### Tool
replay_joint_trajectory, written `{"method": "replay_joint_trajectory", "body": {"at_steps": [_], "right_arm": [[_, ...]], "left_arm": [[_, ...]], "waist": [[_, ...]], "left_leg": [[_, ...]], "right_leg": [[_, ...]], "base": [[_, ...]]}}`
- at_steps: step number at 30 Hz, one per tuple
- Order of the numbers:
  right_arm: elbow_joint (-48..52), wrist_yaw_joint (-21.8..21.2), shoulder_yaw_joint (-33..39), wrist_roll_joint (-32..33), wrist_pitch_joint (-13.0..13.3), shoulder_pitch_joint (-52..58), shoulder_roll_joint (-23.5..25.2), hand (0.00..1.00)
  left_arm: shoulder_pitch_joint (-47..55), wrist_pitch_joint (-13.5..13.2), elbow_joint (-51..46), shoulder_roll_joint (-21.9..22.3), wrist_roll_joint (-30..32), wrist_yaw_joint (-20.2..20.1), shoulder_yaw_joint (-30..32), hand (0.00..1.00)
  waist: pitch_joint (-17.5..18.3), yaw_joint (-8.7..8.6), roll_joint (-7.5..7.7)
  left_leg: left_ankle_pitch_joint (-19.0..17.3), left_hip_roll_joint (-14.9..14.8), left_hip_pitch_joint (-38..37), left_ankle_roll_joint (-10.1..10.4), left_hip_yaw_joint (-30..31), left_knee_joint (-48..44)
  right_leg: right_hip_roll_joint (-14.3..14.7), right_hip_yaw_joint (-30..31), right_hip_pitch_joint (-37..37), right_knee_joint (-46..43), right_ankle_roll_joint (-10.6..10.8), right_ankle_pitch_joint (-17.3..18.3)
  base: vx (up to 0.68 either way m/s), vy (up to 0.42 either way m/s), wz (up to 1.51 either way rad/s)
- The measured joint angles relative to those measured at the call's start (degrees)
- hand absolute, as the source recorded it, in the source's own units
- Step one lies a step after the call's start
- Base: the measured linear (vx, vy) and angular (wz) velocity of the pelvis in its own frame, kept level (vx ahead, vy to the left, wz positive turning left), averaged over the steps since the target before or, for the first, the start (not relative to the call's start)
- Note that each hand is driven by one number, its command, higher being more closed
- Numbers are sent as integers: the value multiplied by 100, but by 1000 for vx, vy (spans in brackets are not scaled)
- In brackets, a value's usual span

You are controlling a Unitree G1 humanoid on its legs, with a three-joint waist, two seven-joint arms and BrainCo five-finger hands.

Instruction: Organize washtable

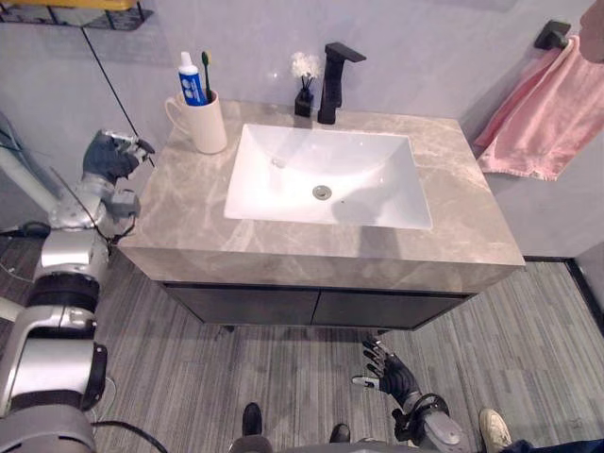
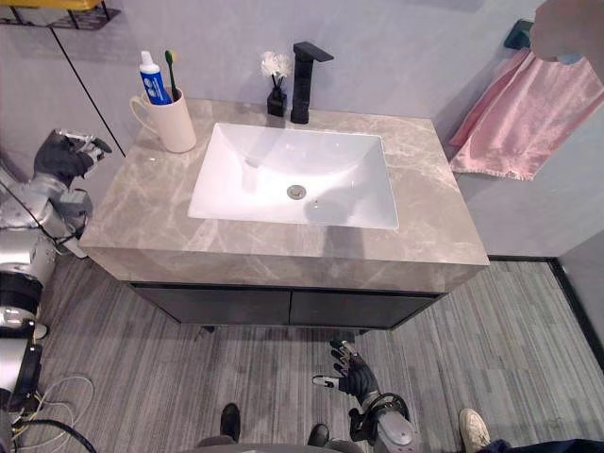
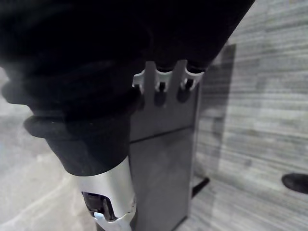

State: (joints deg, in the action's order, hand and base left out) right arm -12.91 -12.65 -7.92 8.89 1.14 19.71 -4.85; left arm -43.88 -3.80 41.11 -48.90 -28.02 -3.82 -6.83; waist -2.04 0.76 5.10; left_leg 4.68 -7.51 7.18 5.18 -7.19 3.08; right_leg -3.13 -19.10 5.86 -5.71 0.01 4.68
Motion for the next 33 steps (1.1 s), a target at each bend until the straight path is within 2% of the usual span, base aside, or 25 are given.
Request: {"method": "replay_joint_trajectory", "body": {"at_steps": [3,5,8,11,17,21,26,29,33], "right_arm": [[29,9,-3,0,11,-90,5,0],[58,18,-25,1,15,-94,31,0],[98,28,-51,1,22,-83,131,0],[101,87,-134,1,29,-116,181,0],[389,223,-139,10,69,-138,228,0],[505,256,-138,13,80,-149,237,0],[539,274,-140,73,92,-170,265,0],[543,277,-145,73,116,-180,349,0],[548,278,-148,74,130,-201,372,0]], "left_arm": [[-585,24,318,-245,1,-13,-331,100],[-939,26,480,-449,2,-45,-553,100],[-1290,29,586,-647,9,-101,-687,100],[-1562,29,696,-799,15,-103,-855,100],[-2094,28,856,-862,15,-98,-1058,100],[-2365,28,885,-910,16,-97,-1171,100],[-2621,28,894,-991,17,-91,-1373,100],[-2859,14,894,-1054,18,-82,-1400,100],[-3177,-48,893,-1093,19,-74,-1400,100]], "waist": [[-78,-34,149],[-189,-153,259],[-288,-211,371],[-481,-309,390],[-776,-332,453],[-987,-339,557],[-1084,-417,595],[-1179,-484,682],[-1289,-489,709]], "left_leg": [[62,-24,199,-24,-64,2],[100,-27,316,-42,-93,2],[135,-49,473,-43,-173,4],[192,-45,586,-61,-180,28],[242,-49,836,-81,-255,33],[244,-54,970,-79,-268,16],[275,-59,1218,-121,-245,0],[279,-47,1242,-128,-236,-1],[292,-51,1420,-145,-225,2]], "right_leg": [[41,59,176,148,-9,-169],[64,105,259,265,-18,-283],[105,200,395,426,-37,-445],[112,206,454,593,-39,-598],[121,299,666,776,-41,-811],[126,343,800,793,-30,-868],[141,540,978,938,-10,-1137],[124,640,989,977,41,-1220],[124,691,1157,1019,59,-1367]], "base": [[-50,4,-14],[-60,14,-9],[-64,11,-17],[-46,17,-4],[-29,21,-8],[0,11,-2],[-5,41,0],[-8,62,1],[-29,51,-1]]}}
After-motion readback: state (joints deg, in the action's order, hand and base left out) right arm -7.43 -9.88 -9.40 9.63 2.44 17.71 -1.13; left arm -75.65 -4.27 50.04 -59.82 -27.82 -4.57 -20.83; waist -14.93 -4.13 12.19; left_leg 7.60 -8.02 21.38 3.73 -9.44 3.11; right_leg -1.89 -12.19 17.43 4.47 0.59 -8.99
